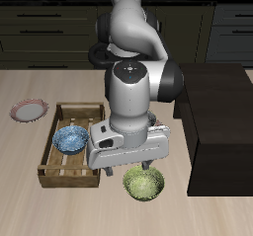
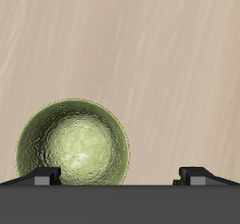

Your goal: Place the black bowl onto the plate that is in the table center and place the green bowl onto the plate that is next to the blue bowl

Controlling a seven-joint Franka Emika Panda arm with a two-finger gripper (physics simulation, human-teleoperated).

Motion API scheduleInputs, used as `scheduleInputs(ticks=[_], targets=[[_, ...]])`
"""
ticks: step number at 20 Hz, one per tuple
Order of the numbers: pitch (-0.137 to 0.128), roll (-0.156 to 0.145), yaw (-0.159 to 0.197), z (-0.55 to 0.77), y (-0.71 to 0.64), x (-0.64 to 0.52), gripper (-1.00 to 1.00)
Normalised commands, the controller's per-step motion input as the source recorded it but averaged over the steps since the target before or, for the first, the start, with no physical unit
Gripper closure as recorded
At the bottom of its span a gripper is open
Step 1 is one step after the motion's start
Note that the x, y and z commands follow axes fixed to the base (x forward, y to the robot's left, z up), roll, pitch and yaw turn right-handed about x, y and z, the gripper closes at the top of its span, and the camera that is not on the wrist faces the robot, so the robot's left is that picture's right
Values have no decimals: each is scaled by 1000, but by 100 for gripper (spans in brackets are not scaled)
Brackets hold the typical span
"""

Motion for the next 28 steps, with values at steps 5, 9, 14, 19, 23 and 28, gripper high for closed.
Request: scheduleInputs(ticks=[5,9,14,19,23,28], targets=[[56,11,52,-156,107,89,-100],[46,10,36,-146,82,97,-100],[30,12,16,-206,152,1,-100],[33,8,8,-225,72,6,-100],[50,-3,5,-406,-4,-9,-100],[66,10,-17,-416,-98,-57,-100]])
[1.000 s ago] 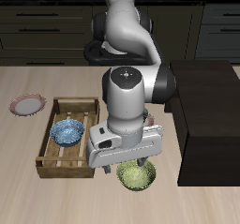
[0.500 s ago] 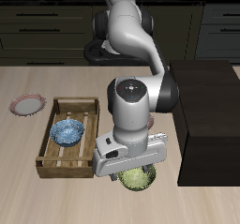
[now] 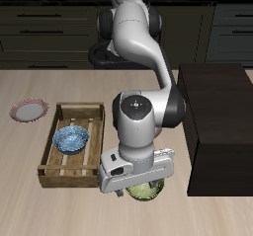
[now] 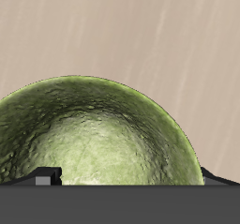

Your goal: Place the black bowl onto the plate that is in the table center and place the green bowl onto the plate that is next to the blue bowl

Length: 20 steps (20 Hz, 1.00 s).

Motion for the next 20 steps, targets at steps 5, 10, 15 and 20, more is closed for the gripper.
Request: scheduleInputs(ticks=[5,10,15,20], targets=[[12,-23,-39,-153,-181,-131,100],[-38,17,-68,171,-49,-156,100],[-127,24,-88,427,11,-309,100],[-52,-8,-23,307,-162,-123,100]])
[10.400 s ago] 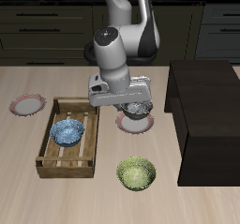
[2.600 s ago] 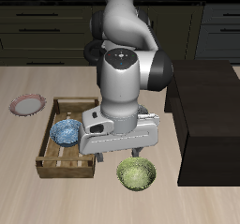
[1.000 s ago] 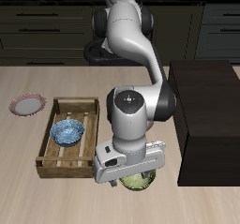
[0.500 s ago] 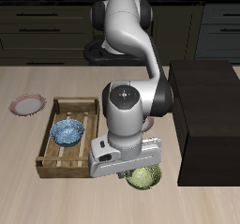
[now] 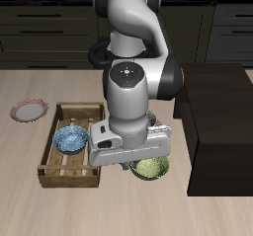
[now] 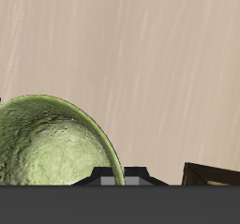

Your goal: Place the black bowl onto the plate that is in the table center and place the green bowl onto the plate that is next to the blue bowl

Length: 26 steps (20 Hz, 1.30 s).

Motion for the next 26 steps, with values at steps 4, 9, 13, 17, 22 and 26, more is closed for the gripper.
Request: scheduleInputs(ticks=[4,9,13,17,22,26], targets=[[-63,1,-24,377,-234,-285,100],[-65,-14,10,229,-150,-317,100],[-75,47,-52,343,-92,-552,100],[-77,53,-71,303,-109,-604,100],[-41,53,-32,129,-339,-659,100],[-50,5,-32,170,-422,-509,100]])
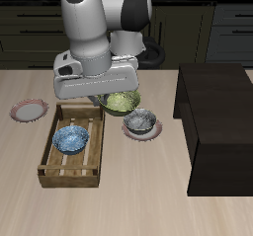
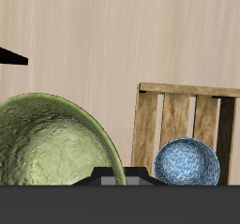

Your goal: Place the black bowl onto the plate that is in the table center and place the green bowl onto the plate that is next to the blue bowl

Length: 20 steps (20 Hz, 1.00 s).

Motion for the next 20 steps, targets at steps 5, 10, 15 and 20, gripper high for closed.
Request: scheduleInputs(ticks=[5,10,15,20], targets=[[-48,-4,-11,100,-290,-505,100],[-43,14,11,105,-163,-466,100],[-51,-8,17,90,-386,-559,100],[-23,-17,-32,20,-279,-421,100]])
